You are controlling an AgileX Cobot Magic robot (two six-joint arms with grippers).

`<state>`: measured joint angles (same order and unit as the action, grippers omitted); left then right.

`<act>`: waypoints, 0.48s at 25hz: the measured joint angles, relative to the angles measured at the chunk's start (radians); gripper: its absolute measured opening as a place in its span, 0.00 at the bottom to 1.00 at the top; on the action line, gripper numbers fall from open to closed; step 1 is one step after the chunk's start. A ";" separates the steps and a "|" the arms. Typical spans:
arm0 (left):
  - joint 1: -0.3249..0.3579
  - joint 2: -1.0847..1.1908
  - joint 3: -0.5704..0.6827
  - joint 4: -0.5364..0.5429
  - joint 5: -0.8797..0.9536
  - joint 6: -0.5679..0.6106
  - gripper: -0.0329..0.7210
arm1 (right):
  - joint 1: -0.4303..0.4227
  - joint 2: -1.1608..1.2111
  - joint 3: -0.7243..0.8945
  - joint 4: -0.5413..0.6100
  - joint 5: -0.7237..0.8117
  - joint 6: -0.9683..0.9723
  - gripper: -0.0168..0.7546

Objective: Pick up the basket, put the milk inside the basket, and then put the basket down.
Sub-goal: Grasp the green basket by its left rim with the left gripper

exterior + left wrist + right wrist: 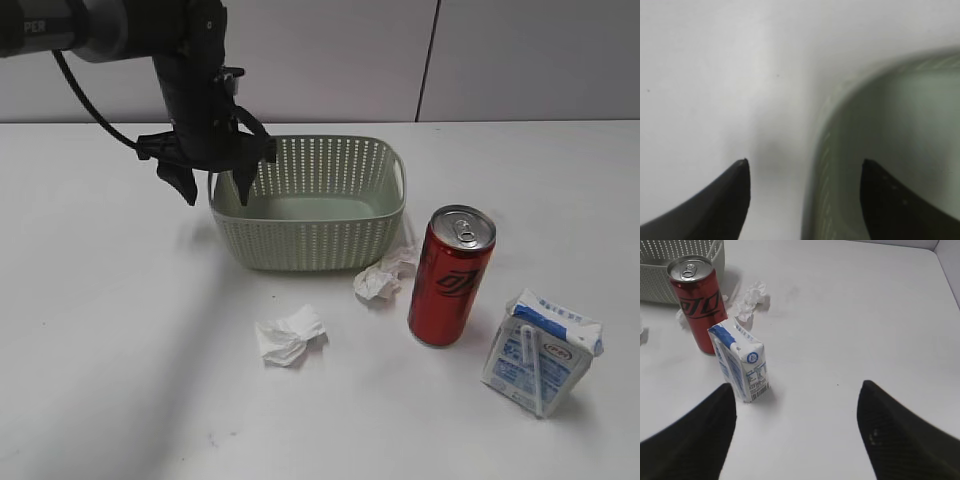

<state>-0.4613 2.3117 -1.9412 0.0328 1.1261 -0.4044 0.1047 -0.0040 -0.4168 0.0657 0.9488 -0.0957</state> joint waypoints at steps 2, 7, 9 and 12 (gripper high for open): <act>0.000 0.002 -0.003 0.000 -0.006 -0.007 0.73 | 0.000 0.000 0.000 0.000 0.000 0.000 0.79; 0.000 0.015 -0.004 -0.026 -0.010 -0.012 0.72 | 0.000 0.000 0.000 0.000 0.000 0.000 0.79; 0.000 0.023 -0.004 -0.033 -0.012 -0.014 0.71 | 0.000 0.000 0.000 0.000 0.000 0.000 0.79; 0.000 0.024 -0.004 -0.038 -0.017 -0.015 0.64 | 0.000 0.000 0.000 0.000 0.000 0.000 0.79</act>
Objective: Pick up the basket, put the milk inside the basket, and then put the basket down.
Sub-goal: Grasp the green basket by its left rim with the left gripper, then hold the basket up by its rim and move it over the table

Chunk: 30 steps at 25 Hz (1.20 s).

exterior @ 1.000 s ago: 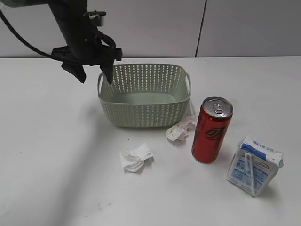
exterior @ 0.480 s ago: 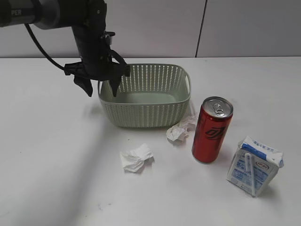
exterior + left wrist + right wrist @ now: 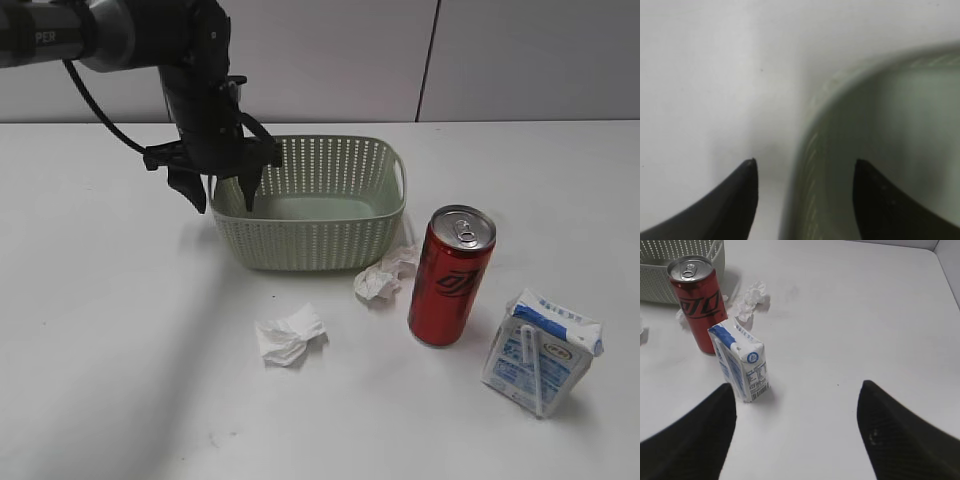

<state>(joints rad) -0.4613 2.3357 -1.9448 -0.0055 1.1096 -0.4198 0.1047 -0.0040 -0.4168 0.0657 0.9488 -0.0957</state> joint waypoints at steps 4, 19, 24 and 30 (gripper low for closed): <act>0.000 0.000 0.000 -0.003 -0.001 0.000 0.45 | 0.000 0.000 0.000 0.000 0.000 0.000 0.79; 0.012 -0.008 -0.002 -0.078 0.009 -0.047 0.04 | 0.000 0.000 0.000 0.000 0.000 0.000 0.79; 0.029 -0.081 -0.002 -0.045 0.052 -0.060 0.04 | 0.000 0.000 0.000 0.000 0.000 0.000 0.79; 0.031 -0.201 0.034 0.074 0.104 -0.101 0.04 | 0.000 0.000 0.000 0.000 0.000 0.000 0.79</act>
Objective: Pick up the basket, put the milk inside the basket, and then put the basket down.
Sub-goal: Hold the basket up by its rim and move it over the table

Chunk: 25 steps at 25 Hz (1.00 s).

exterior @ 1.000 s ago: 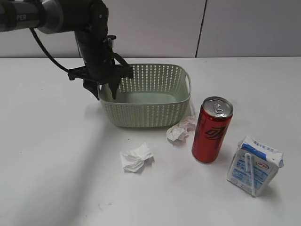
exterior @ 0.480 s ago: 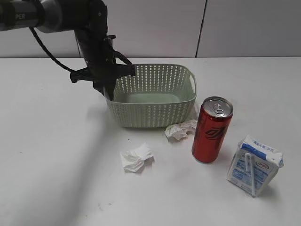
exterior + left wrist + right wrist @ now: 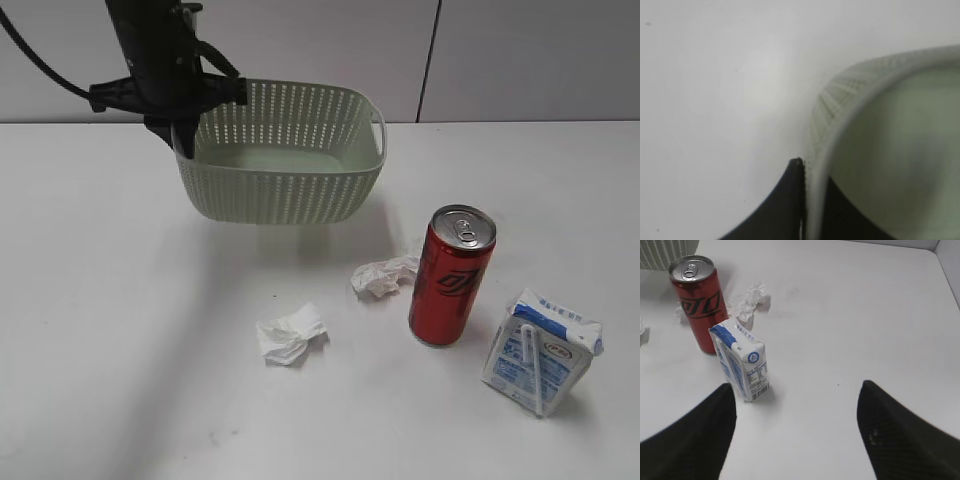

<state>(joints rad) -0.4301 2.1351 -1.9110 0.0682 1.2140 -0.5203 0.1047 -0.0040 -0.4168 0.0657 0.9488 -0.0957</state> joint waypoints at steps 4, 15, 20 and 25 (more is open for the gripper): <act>0.000 -0.122 0.136 -0.028 0.000 -0.030 0.04 | 0.000 0.000 0.000 0.000 0.000 0.000 0.79; -0.071 -0.592 0.823 -0.018 -0.272 -0.043 0.04 | 0.000 0.000 0.000 0.000 0.000 0.000 0.79; -0.116 -0.718 1.003 -0.068 -0.355 -0.070 0.04 | 0.000 0.000 0.000 0.000 -0.001 0.000 0.79; -0.134 -0.753 1.084 -0.112 -0.372 -0.072 0.04 | 0.000 0.000 0.000 0.000 -0.004 0.000 0.79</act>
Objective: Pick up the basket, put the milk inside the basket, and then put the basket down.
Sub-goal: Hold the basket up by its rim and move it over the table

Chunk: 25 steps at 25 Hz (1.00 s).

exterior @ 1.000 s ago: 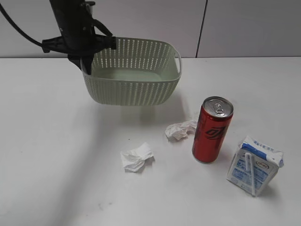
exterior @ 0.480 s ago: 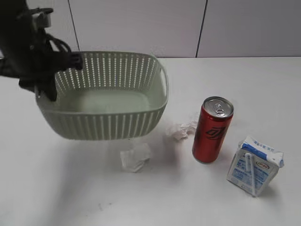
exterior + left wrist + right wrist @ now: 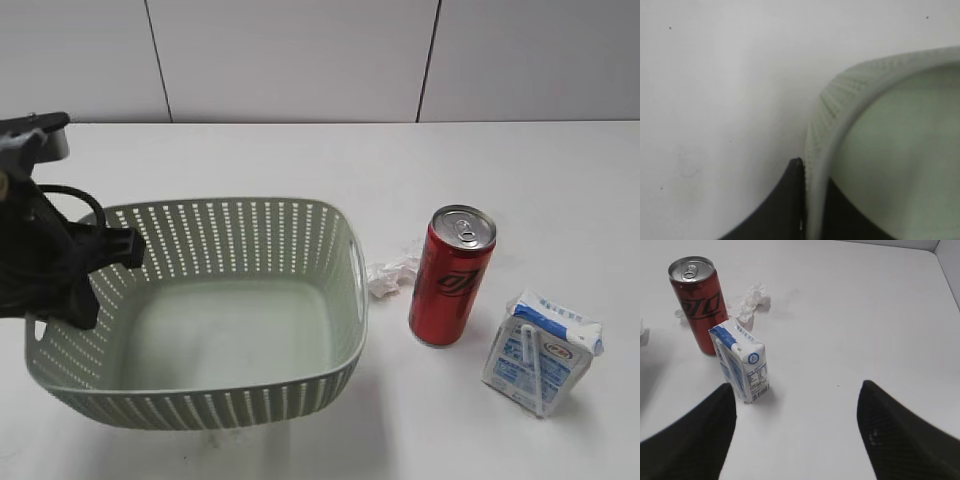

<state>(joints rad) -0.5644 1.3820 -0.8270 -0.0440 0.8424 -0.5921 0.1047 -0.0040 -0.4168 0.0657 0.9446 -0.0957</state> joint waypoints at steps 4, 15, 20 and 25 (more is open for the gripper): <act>-0.019 -0.003 0.057 -0.016 -0.068 0.000 0.04 | 0.000 0.009 -0.027 0.010 -0.003 -0.001 0.79; -0.026 0.020 0.101 -0.009 -0.114 0.000 0.04 | 0.000 0.508 -0.133 0.213 -0.019 -0.409 0.79; -0.026 0.020 0.101 -0.009 -0.121 0.000 0.04 | 0.000 0.759 -0.133 0.339 -0.057 -0.684 0.82; -0.026 0.020 0.101 -0.009 -0.123 0.017 0.04 | 0.000 0.960 -0.133 0.432 -0.176 -0.843 0.85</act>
<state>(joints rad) -0.5904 1.4022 -0.7264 -0.0528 0.7196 -0.5755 0.1047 0.9564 -0.5501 0.4974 0.7687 -0.9385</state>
